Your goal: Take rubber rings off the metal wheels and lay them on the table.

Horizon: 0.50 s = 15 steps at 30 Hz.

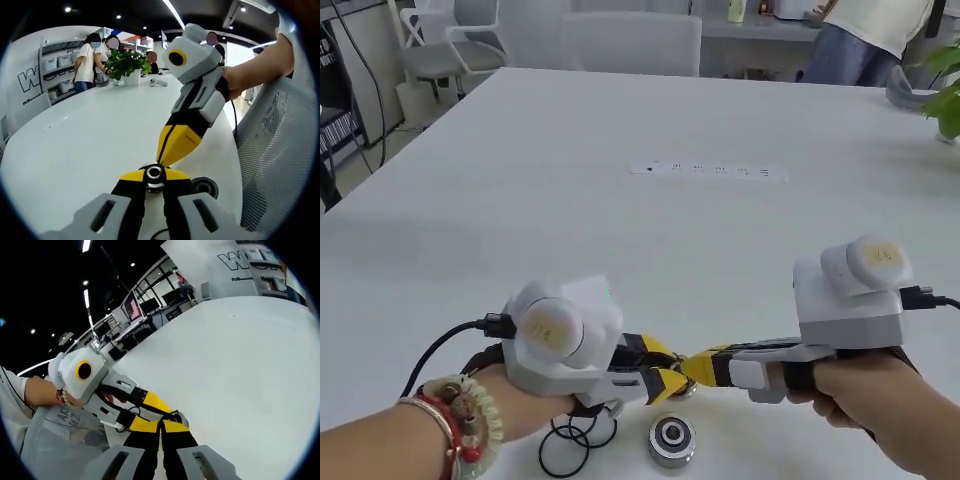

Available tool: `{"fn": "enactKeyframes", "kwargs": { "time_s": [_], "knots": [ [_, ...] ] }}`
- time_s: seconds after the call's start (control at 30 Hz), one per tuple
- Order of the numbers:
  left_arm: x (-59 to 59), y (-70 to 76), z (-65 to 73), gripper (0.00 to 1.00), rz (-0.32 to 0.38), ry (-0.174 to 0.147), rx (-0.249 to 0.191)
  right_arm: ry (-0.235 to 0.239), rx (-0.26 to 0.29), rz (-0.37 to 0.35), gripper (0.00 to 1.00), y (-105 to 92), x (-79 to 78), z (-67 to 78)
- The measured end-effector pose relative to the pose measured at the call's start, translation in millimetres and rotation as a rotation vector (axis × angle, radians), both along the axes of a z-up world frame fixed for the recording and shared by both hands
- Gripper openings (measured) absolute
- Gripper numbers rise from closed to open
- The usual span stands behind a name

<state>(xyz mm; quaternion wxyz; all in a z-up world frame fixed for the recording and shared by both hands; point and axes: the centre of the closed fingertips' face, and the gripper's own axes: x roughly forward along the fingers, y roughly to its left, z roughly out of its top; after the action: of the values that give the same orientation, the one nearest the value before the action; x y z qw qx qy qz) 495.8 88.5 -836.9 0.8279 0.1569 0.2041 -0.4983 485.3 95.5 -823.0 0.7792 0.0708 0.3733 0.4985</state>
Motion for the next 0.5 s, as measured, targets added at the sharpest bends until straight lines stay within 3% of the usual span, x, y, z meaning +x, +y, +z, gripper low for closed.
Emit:
{"fn": "enactKeyframes", "kwargs": {
  "time_s": [0.33, 0.5],
  "knots": [
    [0.6, 0.0, -0.1, 0.07, 0.02, 0.005, -0.006, 0.011, 0.014, -0.014, 0.0, -3.6, 2.3, 0.5],
    [1.1, -1.4, 0.5, 0.07, 0.019, 0.014, 0.008, 0.021, 0.008, -0.056, 0.0, -9.8, 8.5, -1.8]
  ]
}}
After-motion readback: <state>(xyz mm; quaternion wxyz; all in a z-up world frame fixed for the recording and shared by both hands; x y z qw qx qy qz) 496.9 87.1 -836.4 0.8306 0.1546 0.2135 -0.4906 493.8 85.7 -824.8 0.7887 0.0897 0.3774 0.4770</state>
